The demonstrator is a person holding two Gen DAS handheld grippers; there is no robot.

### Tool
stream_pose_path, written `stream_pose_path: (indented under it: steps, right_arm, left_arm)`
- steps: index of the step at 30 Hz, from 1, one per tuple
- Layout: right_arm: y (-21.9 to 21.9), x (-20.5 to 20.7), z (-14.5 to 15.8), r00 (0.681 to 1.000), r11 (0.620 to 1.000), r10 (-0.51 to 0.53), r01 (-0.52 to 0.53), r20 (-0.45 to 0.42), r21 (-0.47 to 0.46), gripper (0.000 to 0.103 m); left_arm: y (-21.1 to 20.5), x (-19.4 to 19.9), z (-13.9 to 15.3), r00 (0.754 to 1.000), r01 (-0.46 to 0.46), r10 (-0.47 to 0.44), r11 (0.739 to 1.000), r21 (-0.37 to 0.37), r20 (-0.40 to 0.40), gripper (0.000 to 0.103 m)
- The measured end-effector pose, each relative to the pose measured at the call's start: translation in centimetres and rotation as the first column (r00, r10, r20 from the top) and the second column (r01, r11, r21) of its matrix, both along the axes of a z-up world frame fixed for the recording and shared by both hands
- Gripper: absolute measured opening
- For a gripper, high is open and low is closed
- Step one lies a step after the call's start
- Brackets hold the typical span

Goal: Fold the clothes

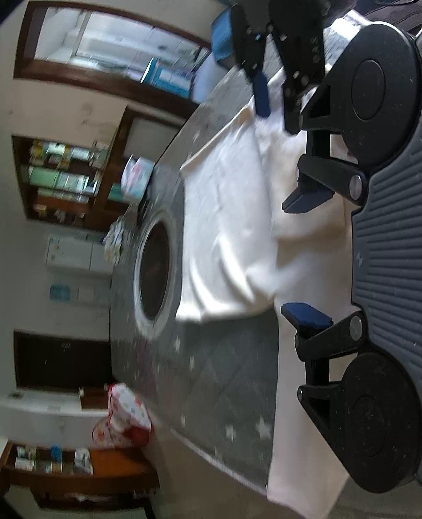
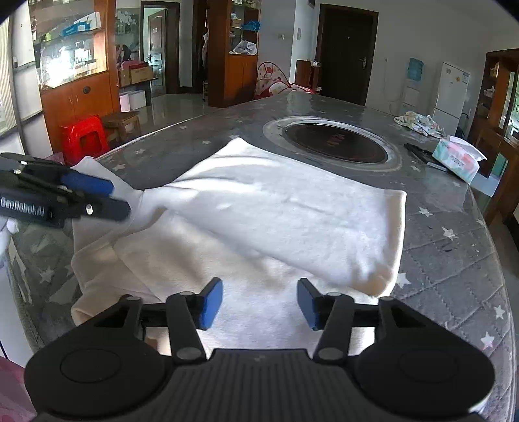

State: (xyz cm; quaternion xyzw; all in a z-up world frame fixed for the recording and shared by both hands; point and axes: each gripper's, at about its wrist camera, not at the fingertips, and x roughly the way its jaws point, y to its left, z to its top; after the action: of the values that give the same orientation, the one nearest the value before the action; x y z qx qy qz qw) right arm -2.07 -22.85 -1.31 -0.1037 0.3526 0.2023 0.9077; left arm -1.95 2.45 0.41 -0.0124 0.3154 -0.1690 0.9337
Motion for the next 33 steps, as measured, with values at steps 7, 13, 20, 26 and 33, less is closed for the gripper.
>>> stream_pose_path:
  steps: [7, 13, 20, 26, 33]
  right_arm:
    - [0.4, -0.1, -0.8, 1.000, 1.000, -0.007, 0.007, -0.020, 0.001, 0.060]
    - [0.5, 0.0, -0.9, 1.000, 1.000, -0.013, 0.013, -0.022, 0.007, 0.061]
    - [0.5, -0.1, -0.8, 1.000, 1.000, -0.011, 0.011, -0.019, 0.002, 0.061]
    - [0.8, -0.3, -0.5, 1.000, 1.000, 0.000, 0.000, -0.009, -0.004, 0.061]
    - [0.9, -0.7, 0.2, 1.000, 1.000, 0.003, -0.003, 0.015, 0.011, 0.061]
  left_arm:
    - [5.5, 0.7, -0.2, 0.970, -0.241, 0.240, 0.971, 0.007, 0.021, 0.069]
    - [10.8, 1.3, -0.8, 0.863, -0.505, 0.504, 0.863, 0.019, 0.033, 0.067]
    - [14.5, 2.0, -2.5, 0.787, -0.617, 0.617, 0.787, 0.001, -0.029, 0.064]
    - [15.4, 2.1, -3.3, 0.780, -0.625, 0.624, 0.781, -0.010, -0.042, 0.045]
    - [16.6, 2.2, -2.9, 0.790, -0.613, 0.610, 0.786, -0.078, -0.060, 0.010]
